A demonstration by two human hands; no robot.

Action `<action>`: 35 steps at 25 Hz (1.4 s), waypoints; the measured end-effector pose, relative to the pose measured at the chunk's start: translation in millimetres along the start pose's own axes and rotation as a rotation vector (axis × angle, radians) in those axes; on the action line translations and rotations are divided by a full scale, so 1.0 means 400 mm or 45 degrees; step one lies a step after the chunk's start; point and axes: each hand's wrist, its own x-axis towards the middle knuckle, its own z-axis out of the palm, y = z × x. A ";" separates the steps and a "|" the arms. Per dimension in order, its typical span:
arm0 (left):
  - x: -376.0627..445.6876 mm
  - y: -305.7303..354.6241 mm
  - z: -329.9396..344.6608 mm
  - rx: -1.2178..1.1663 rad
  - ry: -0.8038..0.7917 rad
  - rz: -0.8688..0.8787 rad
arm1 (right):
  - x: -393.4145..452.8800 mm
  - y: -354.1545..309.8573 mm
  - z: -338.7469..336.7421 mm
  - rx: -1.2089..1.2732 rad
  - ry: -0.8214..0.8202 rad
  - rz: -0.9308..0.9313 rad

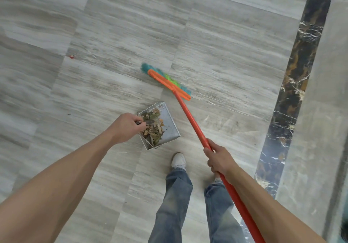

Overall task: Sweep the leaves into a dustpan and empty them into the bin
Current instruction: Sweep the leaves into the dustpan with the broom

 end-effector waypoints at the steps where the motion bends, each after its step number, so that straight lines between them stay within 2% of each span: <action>1: 0.000 0.003 0.000 0.000 -0.001 -0.011 | 0.033 -0.005 -0.011 -0.132 0.071 -0.024; 4: 0.001 0.011 -0.005 0.037 0.030 -0.017 | 0.118 -0.009 0.015 -0.348 0.162 0.033; 7: -0.001 0.009 0.010 0.068 0.049 0.007 | 0.098 0.026 0.107 -0.309 0.012 0.109; 10: -0.020 0.001 0.027 0.107 0.102 -0.011 | 0.008 0.079 0.142 -0.033 -0.256 0.176; 13: -0.047 -0.025 0.010 0.179 0.147 -0.040 | -0.097 0.120 0.112 0.315 -0.334 0.250; 15: -0.067 -0.005 0.001 0.257 0.106 -0.089 | -0.166 0.155 0.053 0.486 -0.251 0.267; 18: -0.071 0.036 -0.009 0.310 0.056 -0.142 | -0.207 0.213 -0.033 0.582 -0.054 0.315; 23: -0.111 0.217 0.115 0.336 -0.063 0.004 | -0.283 0.400 -0.191 0.691 0.271 0.413; 28: -0.090 0.450 0.210 0.498 -0.110 0.138 | -0.398 0.627 -0.312 1.075 0.485 0.608; 32: -0.032 0.597 0.346 0.730 -0.251 0.231 | -0.387 0.771 -0.429 1.180 0.691 0.645; 35: 0.016 0.702 0.511 0.934 -0.411 0.326 | -0.346 0.839 -0.501 1.226 0.797 0.665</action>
